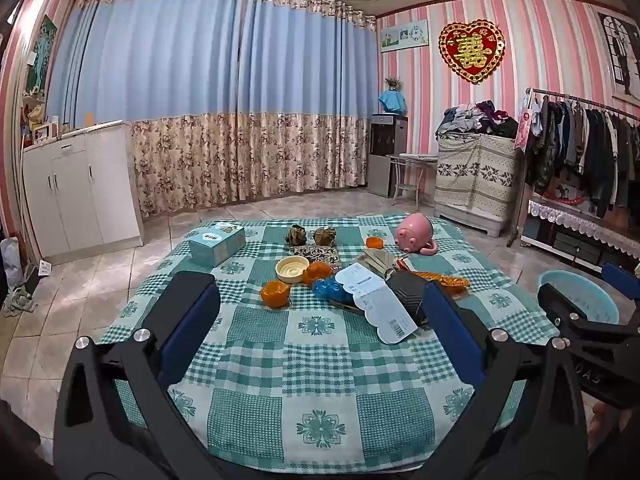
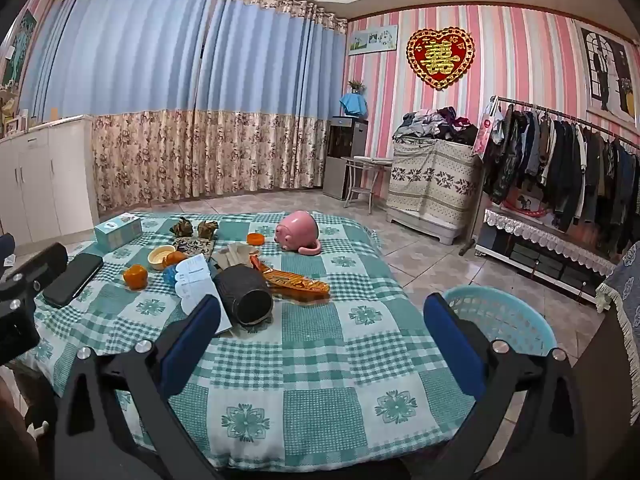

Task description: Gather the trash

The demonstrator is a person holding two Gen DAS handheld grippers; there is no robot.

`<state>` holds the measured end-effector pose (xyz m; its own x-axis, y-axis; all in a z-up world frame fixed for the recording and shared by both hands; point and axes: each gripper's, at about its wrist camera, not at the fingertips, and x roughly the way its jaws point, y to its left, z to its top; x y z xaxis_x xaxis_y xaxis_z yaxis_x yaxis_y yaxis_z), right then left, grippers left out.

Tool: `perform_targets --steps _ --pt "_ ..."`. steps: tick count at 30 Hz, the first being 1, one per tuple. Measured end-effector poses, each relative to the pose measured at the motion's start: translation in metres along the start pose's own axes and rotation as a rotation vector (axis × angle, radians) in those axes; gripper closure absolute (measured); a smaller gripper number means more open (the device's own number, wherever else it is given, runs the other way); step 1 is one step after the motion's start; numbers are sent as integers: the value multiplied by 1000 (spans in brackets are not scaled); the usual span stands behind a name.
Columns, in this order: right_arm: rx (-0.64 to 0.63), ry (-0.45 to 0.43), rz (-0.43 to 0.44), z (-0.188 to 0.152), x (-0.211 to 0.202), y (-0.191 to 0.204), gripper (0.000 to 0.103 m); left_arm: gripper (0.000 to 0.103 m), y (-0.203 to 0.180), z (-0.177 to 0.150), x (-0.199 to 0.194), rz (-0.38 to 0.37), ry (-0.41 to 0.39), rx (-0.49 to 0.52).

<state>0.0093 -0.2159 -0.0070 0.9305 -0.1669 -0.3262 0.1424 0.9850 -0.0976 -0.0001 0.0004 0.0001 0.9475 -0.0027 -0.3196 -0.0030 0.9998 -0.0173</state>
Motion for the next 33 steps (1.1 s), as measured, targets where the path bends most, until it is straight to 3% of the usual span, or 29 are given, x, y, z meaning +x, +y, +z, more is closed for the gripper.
perform_targets --steps 33 --pt "22 4 -2 -6 2 -4 4 5 6 0 6 15 -2 6"
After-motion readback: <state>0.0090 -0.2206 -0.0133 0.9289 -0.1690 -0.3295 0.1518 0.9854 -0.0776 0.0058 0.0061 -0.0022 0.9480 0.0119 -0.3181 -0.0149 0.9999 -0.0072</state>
